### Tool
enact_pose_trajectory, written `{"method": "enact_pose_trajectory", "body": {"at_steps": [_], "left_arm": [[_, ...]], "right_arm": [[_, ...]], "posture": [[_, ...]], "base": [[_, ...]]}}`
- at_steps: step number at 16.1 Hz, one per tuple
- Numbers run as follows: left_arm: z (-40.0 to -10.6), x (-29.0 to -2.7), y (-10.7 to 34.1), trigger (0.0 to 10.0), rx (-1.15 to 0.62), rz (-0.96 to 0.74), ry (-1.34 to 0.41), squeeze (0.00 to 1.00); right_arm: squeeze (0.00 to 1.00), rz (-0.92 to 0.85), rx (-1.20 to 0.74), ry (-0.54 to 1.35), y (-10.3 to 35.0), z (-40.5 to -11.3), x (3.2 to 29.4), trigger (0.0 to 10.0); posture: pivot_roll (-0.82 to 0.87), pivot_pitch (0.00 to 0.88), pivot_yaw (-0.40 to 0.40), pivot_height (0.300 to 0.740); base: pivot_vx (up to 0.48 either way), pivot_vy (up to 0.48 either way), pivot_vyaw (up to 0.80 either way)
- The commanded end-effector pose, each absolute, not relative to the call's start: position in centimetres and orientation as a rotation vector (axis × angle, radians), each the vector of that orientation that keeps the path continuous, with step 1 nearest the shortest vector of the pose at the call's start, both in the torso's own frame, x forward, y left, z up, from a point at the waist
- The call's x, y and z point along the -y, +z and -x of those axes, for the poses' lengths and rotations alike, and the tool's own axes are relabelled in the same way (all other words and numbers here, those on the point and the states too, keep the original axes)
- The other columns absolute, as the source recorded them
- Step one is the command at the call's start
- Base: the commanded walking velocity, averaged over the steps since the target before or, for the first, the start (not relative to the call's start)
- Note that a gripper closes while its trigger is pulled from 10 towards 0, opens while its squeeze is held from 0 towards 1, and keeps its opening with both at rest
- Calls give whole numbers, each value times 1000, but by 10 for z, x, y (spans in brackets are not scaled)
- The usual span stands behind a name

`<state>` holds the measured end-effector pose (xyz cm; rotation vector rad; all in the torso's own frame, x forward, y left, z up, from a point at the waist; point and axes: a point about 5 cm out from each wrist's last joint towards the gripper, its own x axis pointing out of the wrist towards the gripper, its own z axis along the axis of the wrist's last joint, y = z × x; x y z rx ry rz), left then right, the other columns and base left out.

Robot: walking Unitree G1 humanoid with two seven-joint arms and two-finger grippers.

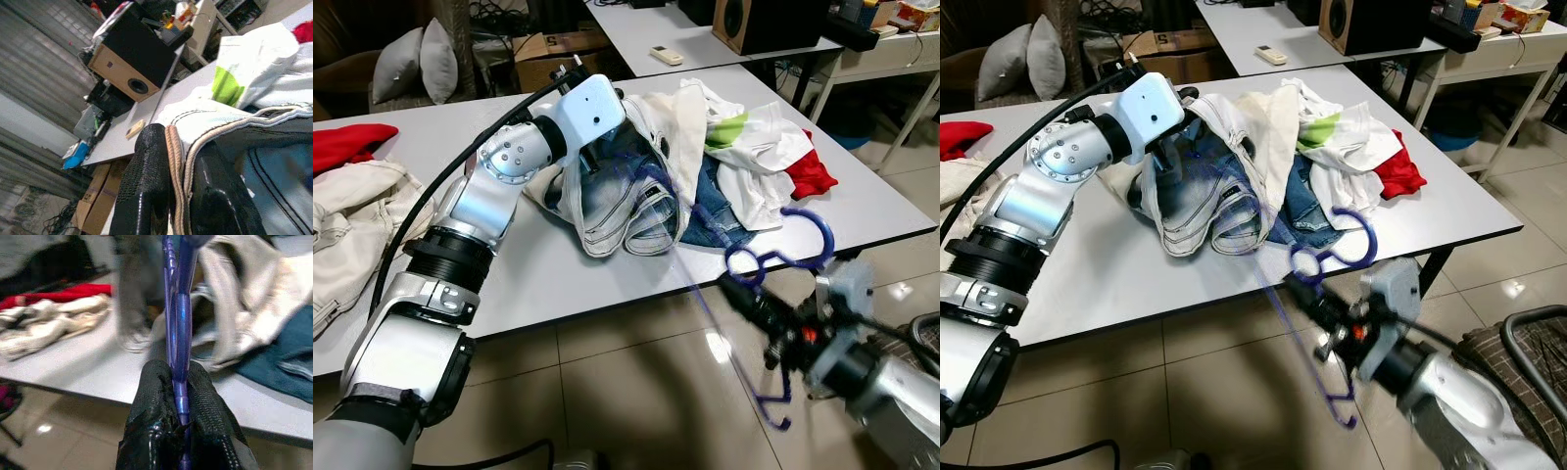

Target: Hang hanger

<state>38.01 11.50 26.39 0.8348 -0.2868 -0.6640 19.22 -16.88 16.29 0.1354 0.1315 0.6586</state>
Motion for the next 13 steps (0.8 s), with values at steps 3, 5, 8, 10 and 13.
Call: {"method": "enact_pose_trajectory", "body": {"at_steps": [3,5,8,10,13], "left_arm": [[-372,-112,269,0,287,-888,-768,0],[-367,-118,260,0,226,-934,-830,0],[-363,-144,253,0,148,-957,-809,0],[-361,-153,282,0,219,-734,-768,0],[-350,-168,326,0,312,-603,-798,0]], "right_arm": [[0,-108,-173,503,157,-215,179,10000],[0,-97,-164,471,159,-230,179,10000],[0,-67,-283,479,146,-246,174,10000],[0,-60,-303,552,142,-261,158,10000],[0,2,-133,644,176,-303,128,10000]], "posture": [[1,0,84,740],[7,0,78,740],[18,0,55,740],[28,0,43,740],[45,0,35,740]], "base": [[0,0,0],[0,0,0],[0,0,0],[0,0,0],[0,0,0]]}}
